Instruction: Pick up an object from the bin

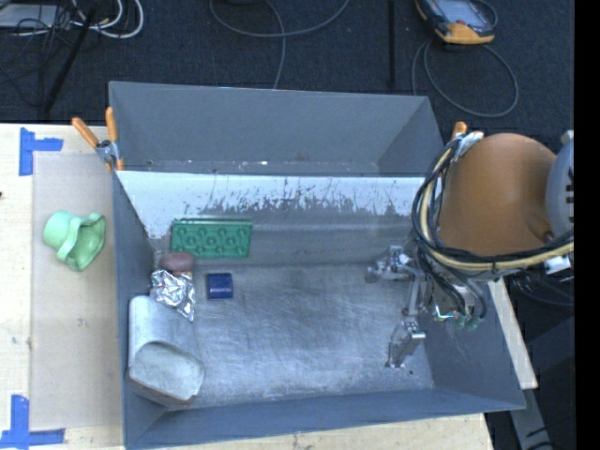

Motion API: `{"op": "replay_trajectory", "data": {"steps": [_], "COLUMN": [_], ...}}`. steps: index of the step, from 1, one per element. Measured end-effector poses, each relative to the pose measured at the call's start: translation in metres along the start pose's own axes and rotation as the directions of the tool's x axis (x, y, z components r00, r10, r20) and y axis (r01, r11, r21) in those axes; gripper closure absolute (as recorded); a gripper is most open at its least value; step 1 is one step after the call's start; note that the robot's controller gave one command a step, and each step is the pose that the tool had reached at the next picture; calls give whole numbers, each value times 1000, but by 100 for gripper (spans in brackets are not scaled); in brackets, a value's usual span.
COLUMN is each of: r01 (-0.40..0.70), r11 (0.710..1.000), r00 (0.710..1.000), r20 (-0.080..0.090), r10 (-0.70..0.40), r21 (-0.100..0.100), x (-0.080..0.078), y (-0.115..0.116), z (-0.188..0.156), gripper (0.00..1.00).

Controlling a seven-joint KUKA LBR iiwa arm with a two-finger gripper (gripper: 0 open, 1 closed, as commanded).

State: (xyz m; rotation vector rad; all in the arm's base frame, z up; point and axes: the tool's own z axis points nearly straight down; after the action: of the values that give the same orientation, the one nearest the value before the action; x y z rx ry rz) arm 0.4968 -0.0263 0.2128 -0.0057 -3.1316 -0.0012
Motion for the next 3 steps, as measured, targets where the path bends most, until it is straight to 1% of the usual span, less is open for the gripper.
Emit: {"op": "replay_trajectory", "data": {"steps": [1,2,3], "r01": [273,51,-174], "r11": [962,999,985], "r00": [962,999,985], "r20": [21,13,12], "r10": [-273,-51,174], "r21": [6,3,-3], "x": [1,-35,-39], "y": [-48,-132,-131], "z": [140,75,142], "gripper": [0,0,0]}}
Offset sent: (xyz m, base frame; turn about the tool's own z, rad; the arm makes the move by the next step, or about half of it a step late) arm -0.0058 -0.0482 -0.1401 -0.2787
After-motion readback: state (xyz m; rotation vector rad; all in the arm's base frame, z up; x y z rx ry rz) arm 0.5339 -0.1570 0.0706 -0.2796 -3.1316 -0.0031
